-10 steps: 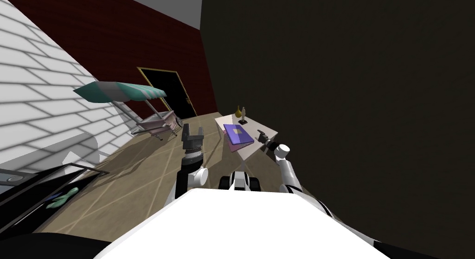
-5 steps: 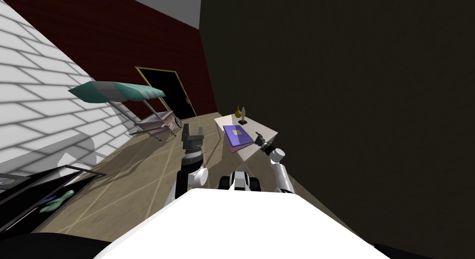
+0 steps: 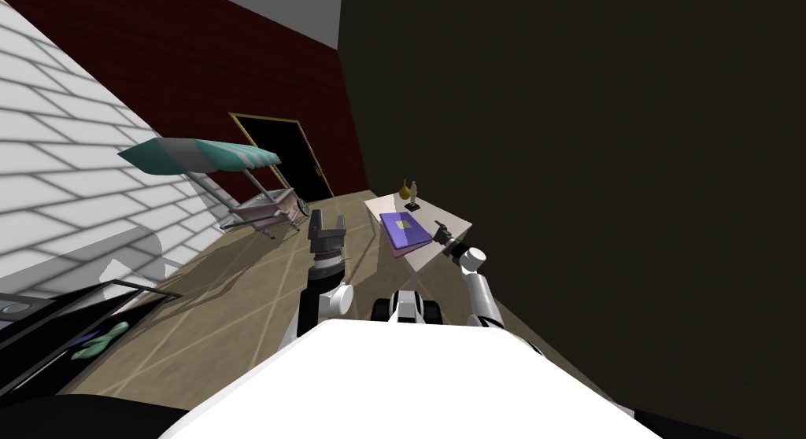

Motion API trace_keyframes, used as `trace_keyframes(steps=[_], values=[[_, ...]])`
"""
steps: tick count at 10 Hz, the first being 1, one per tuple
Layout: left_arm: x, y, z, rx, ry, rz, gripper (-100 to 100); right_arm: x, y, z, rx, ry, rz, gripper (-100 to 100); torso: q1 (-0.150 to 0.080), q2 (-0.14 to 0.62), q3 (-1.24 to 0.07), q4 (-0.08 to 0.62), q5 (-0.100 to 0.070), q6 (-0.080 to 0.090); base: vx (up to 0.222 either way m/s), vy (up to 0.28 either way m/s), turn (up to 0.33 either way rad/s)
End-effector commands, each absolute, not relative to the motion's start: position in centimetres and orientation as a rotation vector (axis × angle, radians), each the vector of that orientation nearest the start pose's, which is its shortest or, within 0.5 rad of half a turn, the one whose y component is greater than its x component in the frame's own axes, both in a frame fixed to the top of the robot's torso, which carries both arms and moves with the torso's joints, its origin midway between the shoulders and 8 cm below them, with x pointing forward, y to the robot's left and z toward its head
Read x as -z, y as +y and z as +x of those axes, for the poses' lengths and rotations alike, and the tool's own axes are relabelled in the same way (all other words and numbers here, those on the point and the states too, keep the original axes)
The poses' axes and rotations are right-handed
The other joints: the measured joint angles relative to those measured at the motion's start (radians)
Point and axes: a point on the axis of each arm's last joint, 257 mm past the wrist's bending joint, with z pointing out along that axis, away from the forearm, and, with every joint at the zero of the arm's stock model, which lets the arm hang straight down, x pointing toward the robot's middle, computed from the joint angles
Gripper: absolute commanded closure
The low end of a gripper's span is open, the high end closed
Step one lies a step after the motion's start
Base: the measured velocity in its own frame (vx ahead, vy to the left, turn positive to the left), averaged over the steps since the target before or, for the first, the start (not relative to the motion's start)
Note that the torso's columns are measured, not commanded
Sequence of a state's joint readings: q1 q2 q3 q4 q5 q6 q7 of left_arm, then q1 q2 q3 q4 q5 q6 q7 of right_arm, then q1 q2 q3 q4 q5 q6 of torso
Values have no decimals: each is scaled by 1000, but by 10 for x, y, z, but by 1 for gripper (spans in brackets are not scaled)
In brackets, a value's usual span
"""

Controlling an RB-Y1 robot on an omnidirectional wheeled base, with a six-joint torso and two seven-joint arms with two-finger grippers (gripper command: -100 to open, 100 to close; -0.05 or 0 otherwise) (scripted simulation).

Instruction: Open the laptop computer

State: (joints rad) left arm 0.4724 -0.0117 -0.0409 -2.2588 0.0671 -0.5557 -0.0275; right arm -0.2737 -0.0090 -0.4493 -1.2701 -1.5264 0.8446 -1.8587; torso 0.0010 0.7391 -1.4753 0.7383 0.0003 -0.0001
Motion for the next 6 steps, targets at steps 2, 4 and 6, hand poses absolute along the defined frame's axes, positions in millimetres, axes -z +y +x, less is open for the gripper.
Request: trace_keyframes(steps=[2,4,6], values=[[-34,272,341,1380,524,-657,0,206,-201,574,547,1051,-1208,-100,-2,-1,-1,0,0,0,-33,35,-5],[-34,272,341,1380,524,-657,0,195,-207,579,547,1051,-1208,-100,-1,-2,-1,-1,0,0,-21,37,-5],[-34,272,341,1380,524,-657,0,192,-209,580,549,1049,-1210,-100,-1,-1,-1,0,0,0,-23,24,-3]])
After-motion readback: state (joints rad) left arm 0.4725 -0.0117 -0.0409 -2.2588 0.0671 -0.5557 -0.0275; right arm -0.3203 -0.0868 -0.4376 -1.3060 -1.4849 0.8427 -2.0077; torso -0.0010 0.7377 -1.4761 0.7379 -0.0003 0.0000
